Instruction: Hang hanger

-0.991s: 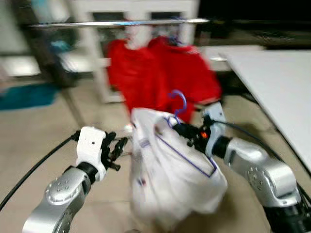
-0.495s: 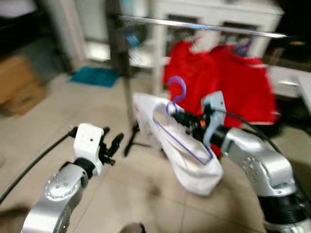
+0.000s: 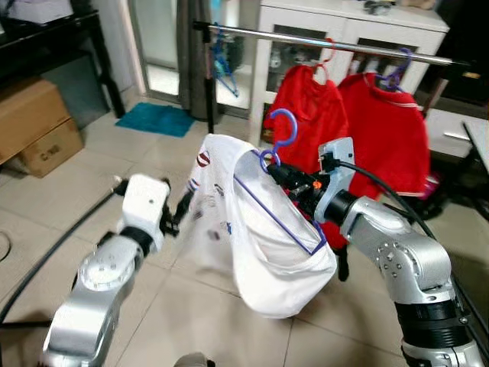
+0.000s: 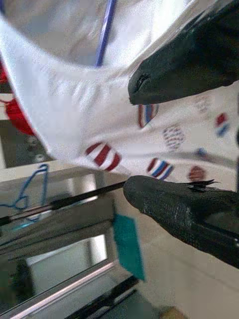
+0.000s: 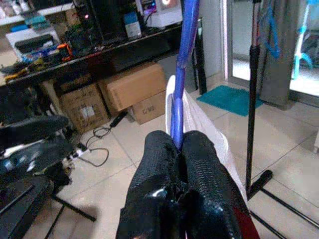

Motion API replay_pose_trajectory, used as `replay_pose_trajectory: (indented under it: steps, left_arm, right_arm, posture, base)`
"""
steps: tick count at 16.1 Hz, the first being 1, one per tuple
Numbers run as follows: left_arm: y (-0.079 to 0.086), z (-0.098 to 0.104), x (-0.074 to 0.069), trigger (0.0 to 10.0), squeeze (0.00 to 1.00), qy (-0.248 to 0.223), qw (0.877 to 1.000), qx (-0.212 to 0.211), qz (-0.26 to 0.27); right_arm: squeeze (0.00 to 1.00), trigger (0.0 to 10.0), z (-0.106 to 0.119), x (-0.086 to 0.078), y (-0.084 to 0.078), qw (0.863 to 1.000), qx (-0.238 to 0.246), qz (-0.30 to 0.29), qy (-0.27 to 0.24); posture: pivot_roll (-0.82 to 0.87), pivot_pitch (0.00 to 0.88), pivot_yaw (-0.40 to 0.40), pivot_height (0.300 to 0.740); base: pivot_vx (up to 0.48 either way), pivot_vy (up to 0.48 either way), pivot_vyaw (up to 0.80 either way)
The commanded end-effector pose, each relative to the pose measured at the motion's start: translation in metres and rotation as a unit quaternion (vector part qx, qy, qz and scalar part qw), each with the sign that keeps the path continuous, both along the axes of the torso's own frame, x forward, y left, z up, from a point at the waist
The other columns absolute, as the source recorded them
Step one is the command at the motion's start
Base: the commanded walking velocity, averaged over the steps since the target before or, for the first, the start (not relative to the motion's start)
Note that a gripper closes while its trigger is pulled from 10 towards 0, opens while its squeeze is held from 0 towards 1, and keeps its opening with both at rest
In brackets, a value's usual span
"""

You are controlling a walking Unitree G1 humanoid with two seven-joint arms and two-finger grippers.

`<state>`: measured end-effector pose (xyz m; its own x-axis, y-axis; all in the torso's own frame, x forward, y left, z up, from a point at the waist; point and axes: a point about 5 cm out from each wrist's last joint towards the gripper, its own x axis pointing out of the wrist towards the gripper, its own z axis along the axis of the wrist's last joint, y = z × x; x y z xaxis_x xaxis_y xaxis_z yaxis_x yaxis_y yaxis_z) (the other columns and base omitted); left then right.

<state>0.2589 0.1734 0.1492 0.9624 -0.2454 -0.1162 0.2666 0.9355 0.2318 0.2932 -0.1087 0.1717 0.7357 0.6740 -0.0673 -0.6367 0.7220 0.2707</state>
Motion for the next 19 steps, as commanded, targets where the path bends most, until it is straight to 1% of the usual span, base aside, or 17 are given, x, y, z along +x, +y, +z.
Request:
replay_pose_trajectory:
  steps: [1, 2, 3, 4, 5, 6, 7, 8, 9, 10, 11, 12, 14, 16, 17, 18, 19]
  left_arm:
    - [0.003, 0.001, 0.007, 10.0, 0.00, -0.006, 1.000, 0.003, -0.001]
    - [0.002, 0.003, 0.010, 10.0, 0.00, -0.010, 1.000, 0.000, -0.011]
    - [-0.003, 0.006, 0.017, 10.0, 0.00, -0.016, 0.999, -0.009, -0.039]
    - [-0.005, 0.007, 0.022, 10.0, 0.00, -0.019, 0.999, -0.005, -0.050]
    - [-0.006, 0.007, 0.025, 7.6, 0.00, -0.021, 0.998, -0.003, -0.054]
    - [-0.009, 0.010, 0.031, 3.8, 0.00, -0.031, 0.997, -0.006, -0.067]
    - [-0.015, 0.015, 0.039, 2.6, 0.00, -0.039, 0.995, -0.009, -0.088]
    - [-0.018, 0.015, 0.044, 3.1, 0.00, -0.038, 0.994, -0.006, -0.099]
    - [-0.019, 0.015, 0.046, 3.1, 0.00, -0.037, 0.994, -0.003, -0.103]
    - [-0.019, 0.014, 0.051, 2.1, 0.00, -0.037, 0.993, 0.003, -0.110]
    - [-0.020, 0.014, 0.056, 0.4, 0.00, -0.036, 0.992, 0.005, -0.117]
    - [-0.022, 0.012, 0.060, 0.0, 0.00, -0.030, 0.991, 0.012, -0.133]
    - [-0.032, 0.011, 0.062, 0.0, 0.00, -0.021, 0.986, 0.012, -0.168]
    - [-0.036, 0.009, 0.065, 0.0, 0.00, -0.023, 0.984, 0.022, -0.174]
    - [-0.038, 0.009, 0.068, 3.4, 0.00, -0.031, 0.983, 0.036, -0.176]
    - [-0.040, 0.011, 0.071, 10.0, 0.00, -0.042, 0.982, 0.051, -0.178]
    - [-0.041, 0.012, 0.072, 10.0, 0.00, -0.051, 0.981, 0.058, -0.180]
  right_arm:
    - [0.00, 10.0, 0.013, 0.000, -0.001, 1.000, 0.019, -0.001, -0.019]
    - [0.00, 10.0, 0.013, 0.000, 0.000, 1.000, 0.023, 0.001, -0.019]
    - [0.00, 10.0, 0.014, -0.001, 0.002, 0.999, 0.027, 0.008, -0.021]
    - [0.00, 10.0, 0.015, -0.001, 0.003, 0.999, 0.027, 0.009, -0.022]
    - [0.00, 10.0, 0.016, -0.001, 0.003, 0.999, 0.027, 0.009, -0.022]
    - [0.00, 10.0, 0.017, 0.000, 0.002, 0.999, 0.029, 0.009, -0.024]
    - [0.00, 10.0, 0.018, 0.000, 0.002, 0.999, 0.031, 0.008, -0.025]
    - [0.00, 10.0, 0.018, -0.001, 0.002, 0.999, 0.031, 0.008, -0.025]
    - [0.00, 10.0, 0.018, -0.001, 0.002, 0.999, 0.031, 0.008, -0.025]
    - [0.00, 10.0, 0.019, -0.001, 0.003, 0.999, 0.035, 0.008, -0.026]
    - [0.00, 10.0, 0.020, -0.001, 0.003, 0.999, 0.036, 0.009, -0.028]
    - [0.00, 10.0, 0.021, -0.002, 0.003, 0.999, 0.038, 0.010, -0.029]
    - [0.00, 10.0, 0.021, -0.002, 0.004, 0.999, 0.040, 0.010, -0.029]
    - [0.00, 10.0, 0.022, -0.003, 0.004, 0.999, 0.045, 0.008, -0.030]
    - [0.00, 10.0, 0.023, -0.004, 0.004, 0.998, 0.048, 0.009, -0.031]
    - [0.00, 10.0, 0.023, -0.004, 0.004, 0.998, 0.050, 0.010, -0.031]
    - [0.00, 10.0, 0.023, -0.004, 0.004, 0.998, 0.050, 0.010, -0.031]
  posture:
    - [0.01, 0.000, -0.014, 0.740]
    - [0.01, 0.000, -0.014, 0.740]
    - [0.01, 0.000, -0.011, 0.740]
    - [0.00, 0.000, -0.008, 0.740]
    - [0.00, 0.000, -0.008, 0.740]
    - [0.00, 0.000, -0.008, 0.740]
    - [0.00, 0.000, -0.009, 0.740]
    - [0.00, 0.000, -0.006, 0.740]
    - [0.00, 0.000, -0.006, 0.740]
    - [-0.01, 0.000, -0.004, 0.740]
    - [-0.01, 0.000, -0.003, 0.740]
    - [-0.01, 0.000, -0.003, 0.740]
    - [-0.01, 0.000, 0.006, 0.740]
    - [-0.02, 0.000, 0.012, 0.740]
    - [-0.02, 0.000, 0.012, 0.740]
    - [-0.02, 0.000, 0.014, 0.740]
    - [-0.02, 0.000, 0.015, 0.740]
  base:
    - [0.000, 0.000, 0.00]
    - [0.000, 0.000, 0.00]
    - [0.000, 0.000, 0.00]
    - [0.000, 0.000, 0.00]
    - [0.000, 0.000, 0.00]
    - [0.000, 0.000, 0.00]
    - [0.000, 0.000, 0.00]
    - [0.000, 0.000, 0.00]
    - [0.000, 0.000, 0.00]
    - [0.000, 0.000, 0.00]
    - [0.000, 0.000, 0.00]
    - [0.000, 0.000, 0.00]
    - [0.000, 0.000, 0.00]
    - [0.000, 0.000, 0.00]
    - [0.000, 0.000, 0.00]
    - [0.000, 0.000, 0.00]
    - [0.000, 0.000, 0.00]
